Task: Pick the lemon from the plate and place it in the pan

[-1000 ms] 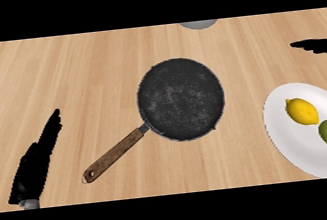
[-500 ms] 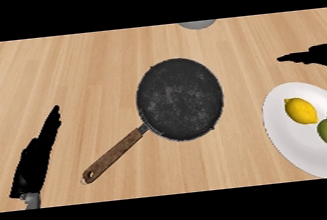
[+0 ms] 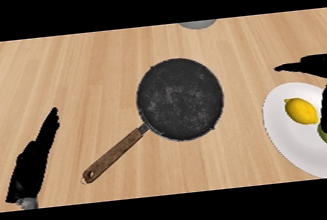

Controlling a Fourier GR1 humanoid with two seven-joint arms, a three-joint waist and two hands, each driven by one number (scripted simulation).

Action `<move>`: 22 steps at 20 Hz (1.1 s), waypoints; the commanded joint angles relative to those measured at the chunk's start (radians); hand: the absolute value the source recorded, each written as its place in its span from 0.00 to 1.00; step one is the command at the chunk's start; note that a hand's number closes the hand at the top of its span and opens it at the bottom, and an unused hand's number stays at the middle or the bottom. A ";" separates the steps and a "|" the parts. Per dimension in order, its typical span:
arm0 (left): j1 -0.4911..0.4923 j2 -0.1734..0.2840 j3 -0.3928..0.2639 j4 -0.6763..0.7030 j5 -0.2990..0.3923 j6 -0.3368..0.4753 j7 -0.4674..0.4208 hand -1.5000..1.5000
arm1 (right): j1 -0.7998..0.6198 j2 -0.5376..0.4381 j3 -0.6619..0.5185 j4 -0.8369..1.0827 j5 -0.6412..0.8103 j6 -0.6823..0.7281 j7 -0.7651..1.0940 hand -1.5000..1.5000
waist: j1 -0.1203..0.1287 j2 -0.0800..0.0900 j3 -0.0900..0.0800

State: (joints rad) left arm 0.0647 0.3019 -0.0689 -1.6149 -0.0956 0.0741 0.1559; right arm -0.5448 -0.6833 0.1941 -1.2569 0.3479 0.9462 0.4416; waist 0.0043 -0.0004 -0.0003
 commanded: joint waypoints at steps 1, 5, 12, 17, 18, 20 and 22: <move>-0.013 -0.023 0.024 0.060 0.003 -0.011 -0.037 0.50 | 0.018 0.065 0.028 0.013 0.074 -0.008 0.031 0.00 | 0.001 0.001 0.000; 0.037 -0.060 -0.003 0.004 -0.049 0.022 -0.024 0.50 | 0.005 0.092 0.009 0.026 0.113 0.005 0.061 0.00 | 0.004 0.001 0.000; 0.034 -0.020 0.073 0.051 -0.011 -0.067 -0.090 0.50 | 0.126 0.095 0.017 0.015 0.214 -0.050 -0.056 0.00 | -0.001 0.001 0.000; -0.006 -0.086 0.039 0.032 -0.077 -0.031 -0.020 0.50 | 0.099 0.086 -0.005 0.085 0.304 -0.044 -0.144 0.00 | -0.001 0.001 0.000; 0.087 -0.063 0.044 -0.031 -0.067 -0.054 -0.055 0.50 | 0.085 0.048 -0.034 0.070 0.281 0.006 -0.161 0.00 | 0.002 0.000 0.000; 0.046 -0.076 0.063 0.021 -0.074 -0.051 -0.062 0.50 | 0.110 0.118 -0.017 0.094 0.330 -0.061 -0.156 0.00 | 0.001 0.001 0.000; 0.088 -0.109 0.018 -0.023 -0.110 -0.031 -0.069 0.50 | 0.127 0.104 -0.022 0.098 0.350 -0.069 -0.181 0.00 | 0.002 0.000 0.000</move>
State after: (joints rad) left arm 0.0989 0.2230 -0.0238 -1.5970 -0.1704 0.0317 0.1002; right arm -0.4326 -0.5869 0.1775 -1.1896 0.6493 0.9003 0.3019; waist 0.0045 0.0000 0.0000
